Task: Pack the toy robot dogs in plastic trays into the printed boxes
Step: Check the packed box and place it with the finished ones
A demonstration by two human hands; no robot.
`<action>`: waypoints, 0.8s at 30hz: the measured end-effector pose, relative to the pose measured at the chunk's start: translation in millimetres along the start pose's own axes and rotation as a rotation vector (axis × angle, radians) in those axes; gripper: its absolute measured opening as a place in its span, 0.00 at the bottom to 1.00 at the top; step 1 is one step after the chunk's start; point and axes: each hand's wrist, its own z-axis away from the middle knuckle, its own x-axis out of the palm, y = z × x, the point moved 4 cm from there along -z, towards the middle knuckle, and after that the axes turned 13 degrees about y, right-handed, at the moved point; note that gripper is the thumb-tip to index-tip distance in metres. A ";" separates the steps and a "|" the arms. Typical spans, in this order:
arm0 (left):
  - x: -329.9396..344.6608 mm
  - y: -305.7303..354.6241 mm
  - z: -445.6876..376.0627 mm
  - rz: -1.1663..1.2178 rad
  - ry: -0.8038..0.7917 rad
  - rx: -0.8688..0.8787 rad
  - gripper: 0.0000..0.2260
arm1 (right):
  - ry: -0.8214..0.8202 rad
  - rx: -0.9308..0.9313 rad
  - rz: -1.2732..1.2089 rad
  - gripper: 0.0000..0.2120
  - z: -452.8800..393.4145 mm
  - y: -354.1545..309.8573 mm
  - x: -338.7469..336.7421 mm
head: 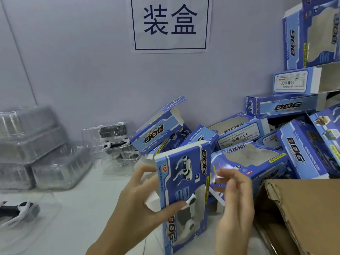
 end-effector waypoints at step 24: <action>7.6 -44.7 12.5 0.526 -0.065 -0.327 0.38 | -0.654 0.079 -0.152 0.50 6.8 3.5 6.3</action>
